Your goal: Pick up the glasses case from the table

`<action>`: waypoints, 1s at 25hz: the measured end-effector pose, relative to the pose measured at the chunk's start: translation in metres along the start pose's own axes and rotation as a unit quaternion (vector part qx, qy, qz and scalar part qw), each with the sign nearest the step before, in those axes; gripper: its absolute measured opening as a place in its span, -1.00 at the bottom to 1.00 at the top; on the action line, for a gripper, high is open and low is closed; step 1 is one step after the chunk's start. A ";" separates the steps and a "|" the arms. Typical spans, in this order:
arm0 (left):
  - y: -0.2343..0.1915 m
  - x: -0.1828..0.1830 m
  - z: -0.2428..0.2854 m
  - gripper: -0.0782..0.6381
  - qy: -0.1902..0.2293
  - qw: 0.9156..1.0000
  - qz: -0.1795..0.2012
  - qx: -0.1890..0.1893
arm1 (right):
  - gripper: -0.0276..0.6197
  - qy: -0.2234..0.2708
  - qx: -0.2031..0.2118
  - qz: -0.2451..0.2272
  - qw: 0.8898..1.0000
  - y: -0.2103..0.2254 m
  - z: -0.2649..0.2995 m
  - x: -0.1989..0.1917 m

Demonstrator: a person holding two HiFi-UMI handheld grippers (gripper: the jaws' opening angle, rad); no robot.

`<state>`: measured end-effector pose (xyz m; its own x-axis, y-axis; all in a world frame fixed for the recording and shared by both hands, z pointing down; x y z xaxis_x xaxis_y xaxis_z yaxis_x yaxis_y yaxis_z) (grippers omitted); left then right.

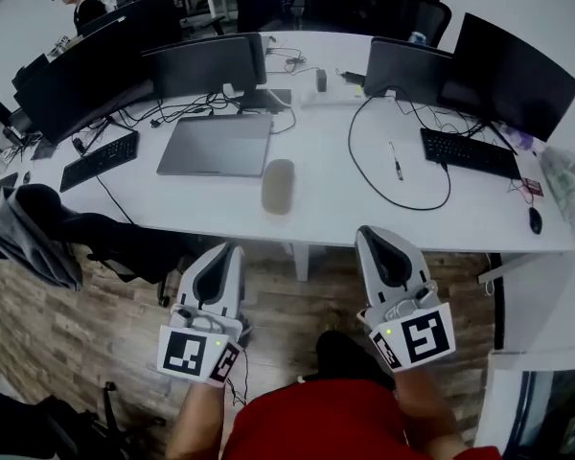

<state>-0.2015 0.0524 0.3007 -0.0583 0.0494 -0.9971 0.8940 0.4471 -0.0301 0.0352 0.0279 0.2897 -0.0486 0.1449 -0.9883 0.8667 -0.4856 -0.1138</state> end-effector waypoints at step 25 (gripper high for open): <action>-0.092 -0.164 0.239 0.14 -0.245 0.966 -0.037 0.072 | -0.90 -0.055 0.040 0.015 0.998 0.122 0.163 -0.071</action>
<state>-0.1678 -0.2103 0.4501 0.0608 -0.4231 -0.9041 0.9503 0.3015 -0.0772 0.0634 -0.1826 0.3296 -0.0817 0.0354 -0.9960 0.8259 -0.5569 -0.0876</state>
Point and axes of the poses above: the fingertips, and each gripper's own axes: z forward along the fingers, y to its right, x out of its top, the point moved 7 cm from there along -z, backward along the fingers, and after that the axes turned 6 degrees about -x, right-handed, at the moved point
